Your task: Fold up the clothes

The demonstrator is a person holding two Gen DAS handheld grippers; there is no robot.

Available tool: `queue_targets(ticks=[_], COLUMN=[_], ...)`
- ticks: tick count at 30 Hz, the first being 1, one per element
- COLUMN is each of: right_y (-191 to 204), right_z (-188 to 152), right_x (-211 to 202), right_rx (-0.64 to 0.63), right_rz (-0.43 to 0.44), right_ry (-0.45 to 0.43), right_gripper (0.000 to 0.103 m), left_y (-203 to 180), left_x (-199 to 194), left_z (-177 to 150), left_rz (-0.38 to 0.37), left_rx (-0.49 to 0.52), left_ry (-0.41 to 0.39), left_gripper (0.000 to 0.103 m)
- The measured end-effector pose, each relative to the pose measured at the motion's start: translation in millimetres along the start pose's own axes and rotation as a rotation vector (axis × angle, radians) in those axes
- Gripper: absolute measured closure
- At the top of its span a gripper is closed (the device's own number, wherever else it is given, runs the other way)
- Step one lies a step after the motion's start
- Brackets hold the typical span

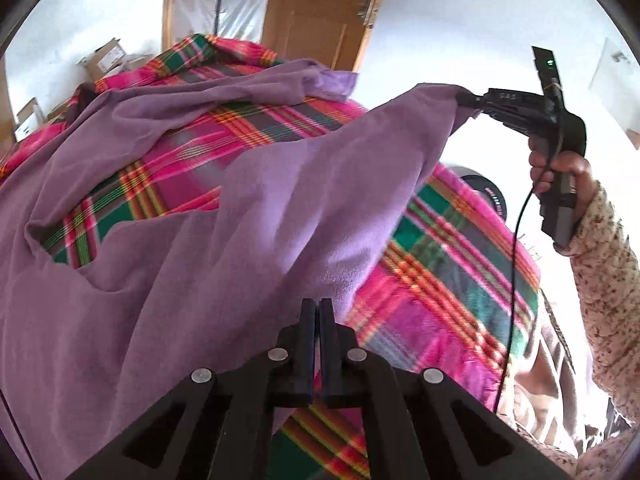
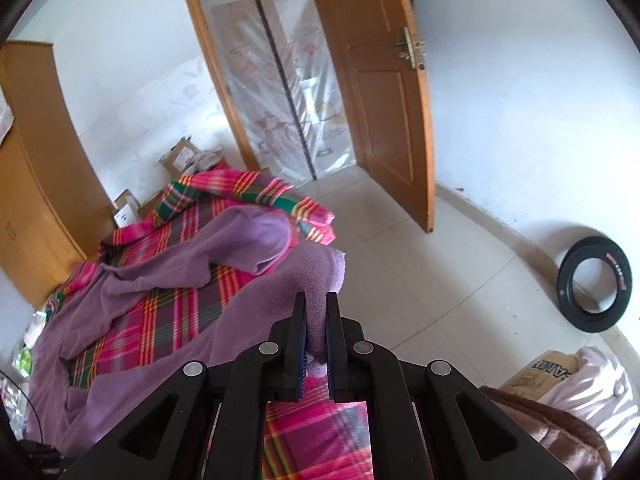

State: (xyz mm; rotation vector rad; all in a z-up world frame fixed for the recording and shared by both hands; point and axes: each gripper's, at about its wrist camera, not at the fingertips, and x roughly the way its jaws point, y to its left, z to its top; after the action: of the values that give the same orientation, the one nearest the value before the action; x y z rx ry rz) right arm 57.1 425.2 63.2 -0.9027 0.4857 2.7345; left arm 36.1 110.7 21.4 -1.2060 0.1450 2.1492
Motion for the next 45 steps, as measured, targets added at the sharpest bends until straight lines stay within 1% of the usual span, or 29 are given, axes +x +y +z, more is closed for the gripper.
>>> queue_targets(ticks=[4, 6, 13, 16, 19, 23, 27, 30, 34, 37, 39, 42, 43, 45], right_y=[-13.9, -21.2, -44.9, -56.5, -66.3, -65.6, -61.8, -64.6, -64.3, -65.2, -64.8, -57.5, -53.5, -40.0], right_z=[0.8, 0.3, -10.0, -21.2, -33.0, -40.7, -46.6, -50.7, -54.3, -53.9, -54.7, -56.7, -56.8, -58.6], right_x=[-10.4, -16.7, -38.5, -35.2, -32.2, -27.7, -26.2, -25.7, -32.3, -35.0, -36.4, -42.1, -42.5, -44.4], right_rx=[0.021, 0.029, 0.063, 0.075, 0.110, 0.071, 0.021, 0.044, 0.055, 0.053, 0.069, 0.064, 0.059, 0.035], right_rz=[-0.025, -0.037, -0.088, -0.126, -0.143, -0.208, -0.302, -0.303, -0.339, -0.400, -0.384, -0.369, -0.360, -0.312], right_ry=[-0.015, -0.022, -0.053, -0.012, 0.008, 0.025, 0.026, 0.037, 0.023, 0.025, 0.033, 0.029, 0.028, 0.030], right_gripper=[0.095, 0.095, 0.096, 0.096, 0.096, 0.096, 0.096, 0.096, 0.097, 0.097, 0.097, 0.097, 0.097, 0.097], left_y=[-9.7, -16.2, -23.2, -27.6, -28.3, -28.7, -30.4, -30.8, -33.1, -34.2, -29.9, -17.1, -13.2, -4.6], left_x=[0.5, 1.4, -0.9, 2.9, 5.3, 2.0, -1.9, -5.7, -14.7, -18.3, -25.5, -35.2, -39.0, -48.5], left_z=[-0.2, -1.8, -9.0, -12.4, -12.9, -15.4, -17.9, -20.4, -23.9, -27.1, -27.3, -26.0, -26.2, -28.6], left_rz=[-0.047, -0.057, -0.085, -0.084, -0.093, -0.098, -0.113, -0.122, -0.148, -0.165, -0.148, -0.170, -0.160, -0.135], left_rx=[0.008, 0.024, 0.029, 0.041, 0.026, 0.020, 0.016, 0.014, 0.018, 0.027, 0.016, -0.026, -0.034, -0.053], left_ry=[0.009, 0.015, 0.023, 0.043, 0.047, 0.046, 0.041, 0.034, 0.023, 0.015, -0.017, -0.043, -0.049, -0.078], left_gripper=[0.102, 0.102, 0.102, 0.102, 0.102, 0.102, 0.101, 0.101, 0.101, 0.101, 0.101, 0.101, 0.101, 0.100])
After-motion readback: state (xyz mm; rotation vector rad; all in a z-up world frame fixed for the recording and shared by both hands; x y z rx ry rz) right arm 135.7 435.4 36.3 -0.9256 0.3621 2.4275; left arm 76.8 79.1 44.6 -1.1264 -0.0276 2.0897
